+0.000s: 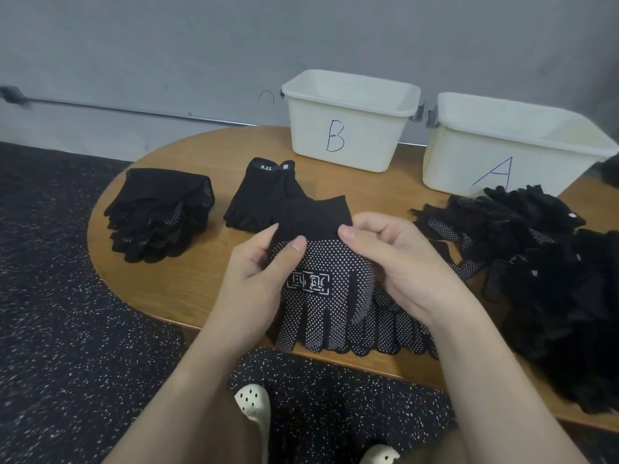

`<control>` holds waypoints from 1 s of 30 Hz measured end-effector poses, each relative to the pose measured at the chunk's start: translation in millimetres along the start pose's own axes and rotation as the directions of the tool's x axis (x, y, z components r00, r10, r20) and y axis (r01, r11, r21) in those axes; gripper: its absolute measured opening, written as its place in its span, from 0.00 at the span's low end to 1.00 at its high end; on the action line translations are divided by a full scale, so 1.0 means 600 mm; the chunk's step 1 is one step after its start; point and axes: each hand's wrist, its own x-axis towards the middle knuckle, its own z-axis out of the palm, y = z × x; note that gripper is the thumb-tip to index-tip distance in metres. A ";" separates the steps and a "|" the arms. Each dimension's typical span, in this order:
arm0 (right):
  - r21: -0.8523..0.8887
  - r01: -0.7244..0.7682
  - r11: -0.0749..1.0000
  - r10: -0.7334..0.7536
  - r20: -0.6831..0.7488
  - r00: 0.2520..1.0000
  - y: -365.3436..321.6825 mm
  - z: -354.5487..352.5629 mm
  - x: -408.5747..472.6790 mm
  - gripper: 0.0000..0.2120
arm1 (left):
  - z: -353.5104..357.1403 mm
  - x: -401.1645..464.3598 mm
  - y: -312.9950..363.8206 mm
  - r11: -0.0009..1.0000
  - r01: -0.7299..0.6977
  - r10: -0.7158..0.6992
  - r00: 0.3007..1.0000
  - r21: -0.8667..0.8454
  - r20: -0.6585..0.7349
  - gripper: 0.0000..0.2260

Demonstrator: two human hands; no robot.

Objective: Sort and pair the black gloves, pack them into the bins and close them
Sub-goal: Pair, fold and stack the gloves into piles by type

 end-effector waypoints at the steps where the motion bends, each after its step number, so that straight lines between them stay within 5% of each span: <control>1: 0.044 -0.019 0.999 0.019 -0.002 1.000 -0.003 -0.002 -0.002 0.14 | 0.000 0.000 -0.001 1.000 0.009 -0.009 1.000 -0.004 0.001 0.11; 5: 0.124 -0.144 0.982 0.147 -0.020 0.989 -0.007 -0.012 -0.009 0.20 | -0.003 0.004 -0.007 0.997 0.044 -0.043 0.999 -0.066 0.026 0.10; 7: 0.071 -0.177 0.982 0.180 -0.040 0.983 -0.004 -0.014 -0.008 0.12 | -0.004 0.009 -0.013 0.996 0.076 -0.076 0.997 -0.037 -0.002 0.08; 13: -0.560 -0.122 0.820 -0.078 -0.320 0.944 0.042 -0.026 0.015 0.07 | -0.009 0.034 -0.046 0.912 0.126 -0.105 0.992 0.391 -0.075 0.05; 19: -0.684 -0.166 0.711 -0.144 -0.372 0.917 0.075 -0.041 0.042 0.07 | -0.008 0.056 -0.069 0.696 0.211 -0.046 0.967 0.686 -0.251 0.06; 30: -0.800 -0.256 0.543 -0.142 -0.388 0.911 0.098 -0.042 0.058 0.05 | -0.002 0.040 -0.065 0.355 0.143 0.041 0.985 0.924 -0.168 0.09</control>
